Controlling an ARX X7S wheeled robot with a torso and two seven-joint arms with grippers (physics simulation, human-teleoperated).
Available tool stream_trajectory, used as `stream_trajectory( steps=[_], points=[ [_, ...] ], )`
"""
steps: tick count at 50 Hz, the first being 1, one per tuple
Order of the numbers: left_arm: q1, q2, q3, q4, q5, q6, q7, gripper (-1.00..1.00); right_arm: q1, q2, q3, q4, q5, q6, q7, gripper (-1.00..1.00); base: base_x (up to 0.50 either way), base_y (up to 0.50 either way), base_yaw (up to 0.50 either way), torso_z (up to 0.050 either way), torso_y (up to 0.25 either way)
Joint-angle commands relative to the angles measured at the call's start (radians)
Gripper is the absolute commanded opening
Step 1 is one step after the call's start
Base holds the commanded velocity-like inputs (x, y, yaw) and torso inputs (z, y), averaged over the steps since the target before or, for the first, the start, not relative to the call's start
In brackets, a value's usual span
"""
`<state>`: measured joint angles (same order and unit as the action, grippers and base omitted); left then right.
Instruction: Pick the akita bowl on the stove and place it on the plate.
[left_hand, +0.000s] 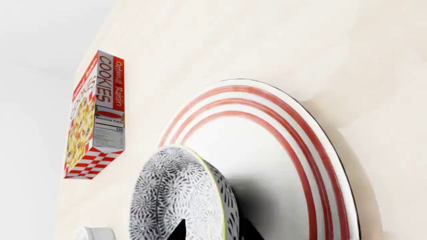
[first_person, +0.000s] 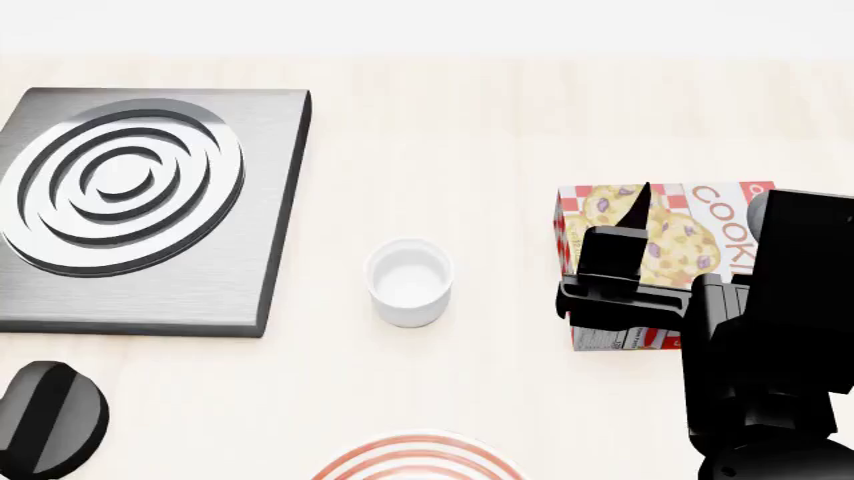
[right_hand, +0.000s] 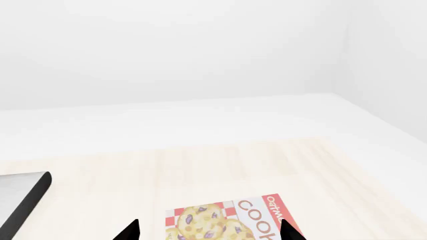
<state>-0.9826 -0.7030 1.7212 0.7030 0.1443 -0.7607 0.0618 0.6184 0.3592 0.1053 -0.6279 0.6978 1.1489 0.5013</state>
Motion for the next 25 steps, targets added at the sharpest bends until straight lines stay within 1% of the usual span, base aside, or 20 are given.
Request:
stream_trajectory(
  steps=[1,14,21,25],
  points=[
    [-0.004,0.026,-0.031,0.02,0.048,-0.026,0.013,1.0,0.0,-0.018,0.021,0.002,-0.017,-0.004,-0.017,1.0,0.0,0.0,0.0,0.0,0.0],
    [0.004,0.02,-0.038,0.054,0.05,-0.043,0.007,1.0,-0.001,-0.015,0.019,0.003,-0.012,-0.008,-0.013,1.0,0.0,0.0,0.0,0.0,0.0],
    [0.003,0.027,-0.087,0.094,0.022,-0.065,0.006,1.0,-0.001,-0.013,0.018,0.004,-0.009,-0.009,-0.011,1.0,0.0,0.0,0.0,0.0,0.0],
    [0.003,0.031,-0.095,0.106,0.02,-0.07,0.005,1.0,-0.001,-0.013,0.019,0.004,-0.005,-0.005,-0.007,1.0,0.0,0.0,0.0,0.0,0.0]
  ],
)
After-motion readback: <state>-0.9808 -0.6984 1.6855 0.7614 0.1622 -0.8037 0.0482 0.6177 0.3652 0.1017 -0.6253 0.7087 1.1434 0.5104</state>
